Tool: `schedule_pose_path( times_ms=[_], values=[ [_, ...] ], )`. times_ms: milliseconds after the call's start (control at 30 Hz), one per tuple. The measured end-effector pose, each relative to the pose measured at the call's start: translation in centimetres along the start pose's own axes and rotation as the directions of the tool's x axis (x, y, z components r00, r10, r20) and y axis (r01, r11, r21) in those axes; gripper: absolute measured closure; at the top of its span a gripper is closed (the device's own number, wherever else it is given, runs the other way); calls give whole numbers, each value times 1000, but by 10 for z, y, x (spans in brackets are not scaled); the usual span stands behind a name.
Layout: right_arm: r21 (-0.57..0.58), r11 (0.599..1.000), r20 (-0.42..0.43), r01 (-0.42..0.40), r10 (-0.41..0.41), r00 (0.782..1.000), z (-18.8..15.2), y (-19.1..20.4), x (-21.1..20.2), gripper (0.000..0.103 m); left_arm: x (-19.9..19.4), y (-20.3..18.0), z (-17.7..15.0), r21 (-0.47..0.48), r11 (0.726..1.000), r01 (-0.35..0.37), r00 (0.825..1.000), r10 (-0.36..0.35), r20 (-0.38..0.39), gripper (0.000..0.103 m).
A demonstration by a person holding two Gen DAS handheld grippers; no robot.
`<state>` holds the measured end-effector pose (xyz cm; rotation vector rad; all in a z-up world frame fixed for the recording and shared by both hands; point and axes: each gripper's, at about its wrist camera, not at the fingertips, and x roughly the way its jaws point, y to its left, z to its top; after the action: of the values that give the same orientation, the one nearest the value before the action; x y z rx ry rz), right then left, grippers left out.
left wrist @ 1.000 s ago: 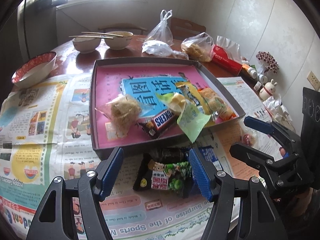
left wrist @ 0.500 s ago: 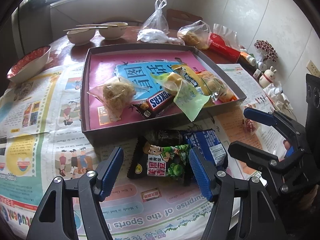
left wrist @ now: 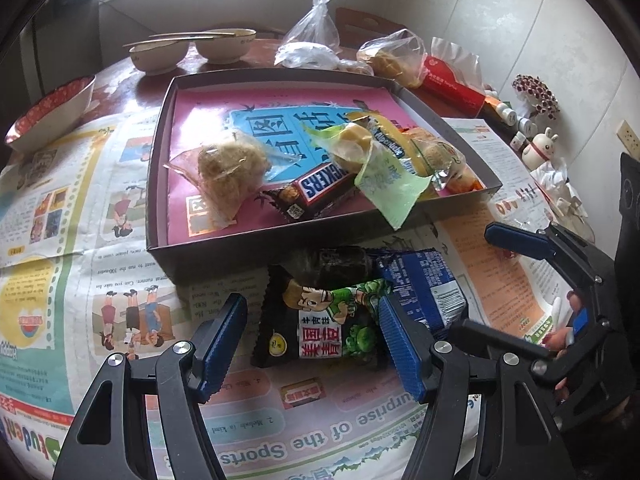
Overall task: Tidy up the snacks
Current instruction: 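Grasp the blue biscuit packet with the right tool while the left tool grasps the dark green snack bag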
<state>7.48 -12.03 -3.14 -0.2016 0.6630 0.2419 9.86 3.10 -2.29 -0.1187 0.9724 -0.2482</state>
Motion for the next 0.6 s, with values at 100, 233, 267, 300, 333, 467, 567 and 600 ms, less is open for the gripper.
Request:
schedule_pose_path(
  times_ms=[100,233,267,300,333,467,567,600],
  values=[
    [-23,1000,-11,-2,2,1000,-2,1,5,9,1,6,-1,-12,1000,0,1000,0,-10,33],
    [-40,999,-30,-2,1,1000,-3,-1,13,9,-1,11,-2,-18,1000,-3,1000,2,-8,33],
    [-45,999,-33,-3,2,999,-3,-2,15,9,-1,12,-2,-20,1000,-4,1000,4,-8,33],
    [-51,999,-35,-9,8,999,-3,-2,16,9,-2,14,-3,-23,1000,-5,1000,5,-7,33],
    [-55,998,-41,-14,12,999,-2,-2,18,8,-2,15,-3,-24,1000,-7,1000,6,-7,33],
    [-106,994,-58,-18,12,998,0,5,25,5,-4,21,-3,-31,999,-7,1000,7,-5,33],
    [-147,989,-67,-24,14,998,3,12,30,3,-4,21,-3,-27,1000,-8,1000,8,-5,33],
    [-159,987,-68,-27,16,998,5,13,32,3,-3,20,-3,-25,1000,-10,1000,9,-5,33]
  ],
)
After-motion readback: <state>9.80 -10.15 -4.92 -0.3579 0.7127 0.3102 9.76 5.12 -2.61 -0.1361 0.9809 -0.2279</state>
